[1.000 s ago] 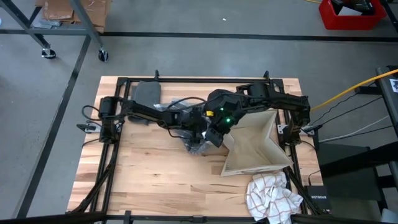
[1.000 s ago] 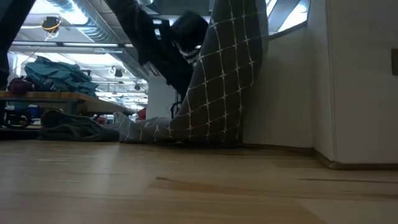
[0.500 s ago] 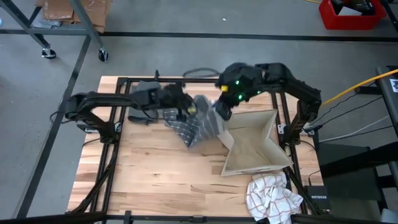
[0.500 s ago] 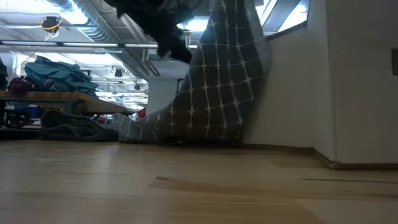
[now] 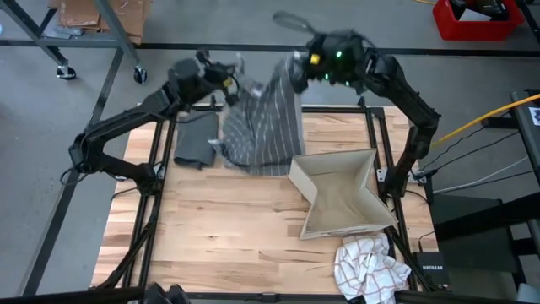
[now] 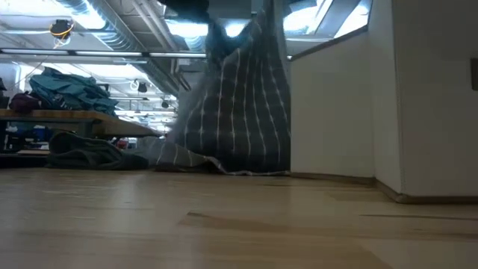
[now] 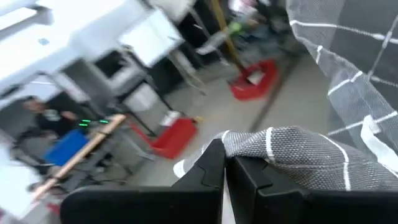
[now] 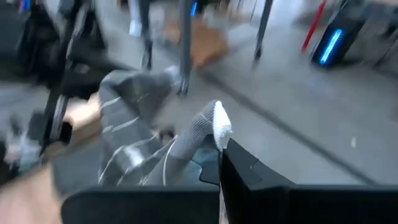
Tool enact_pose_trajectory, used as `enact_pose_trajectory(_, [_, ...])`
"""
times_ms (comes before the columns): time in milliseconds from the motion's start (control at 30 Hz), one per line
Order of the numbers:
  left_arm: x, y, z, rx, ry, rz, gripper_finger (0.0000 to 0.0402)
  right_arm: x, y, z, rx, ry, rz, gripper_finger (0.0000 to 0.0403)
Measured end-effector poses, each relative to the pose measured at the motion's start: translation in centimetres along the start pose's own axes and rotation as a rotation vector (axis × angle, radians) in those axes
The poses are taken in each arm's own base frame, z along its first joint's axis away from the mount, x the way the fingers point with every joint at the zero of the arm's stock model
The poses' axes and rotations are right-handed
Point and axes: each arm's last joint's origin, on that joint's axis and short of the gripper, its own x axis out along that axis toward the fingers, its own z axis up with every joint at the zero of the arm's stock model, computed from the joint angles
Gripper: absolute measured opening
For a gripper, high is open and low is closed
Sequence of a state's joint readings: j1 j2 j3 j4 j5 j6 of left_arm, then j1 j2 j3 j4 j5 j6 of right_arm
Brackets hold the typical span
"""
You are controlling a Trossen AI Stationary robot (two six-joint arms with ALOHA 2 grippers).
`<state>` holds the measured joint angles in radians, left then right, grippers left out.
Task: Fold towel
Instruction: Fold the gray patterned towel
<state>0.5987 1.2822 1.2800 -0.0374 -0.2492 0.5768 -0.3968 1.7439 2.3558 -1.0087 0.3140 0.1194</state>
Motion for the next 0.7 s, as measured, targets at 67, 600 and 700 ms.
enact_pose_trajectory(67, [0.0,1.7,0.3,-0.015,-0.011,0.059,0.0000,0.3,-1.0,1.1,0.006,-0.096,-0.014,0.0001])
enact_pose_trajectory(600, [-0.6,11.8,3.5,-0.142,-0.240,0.462,0.0000,-0.8,-6.4,7.0,0.083,-0.716,0.043,0.0001])
enact_pose_trajectory(700, [-0.5,13.2,4.3,-0.183,-0.289,0.507,0.0000,-1.0,-6.5,7.4,0.085,-0.784,0.055,0.0001])
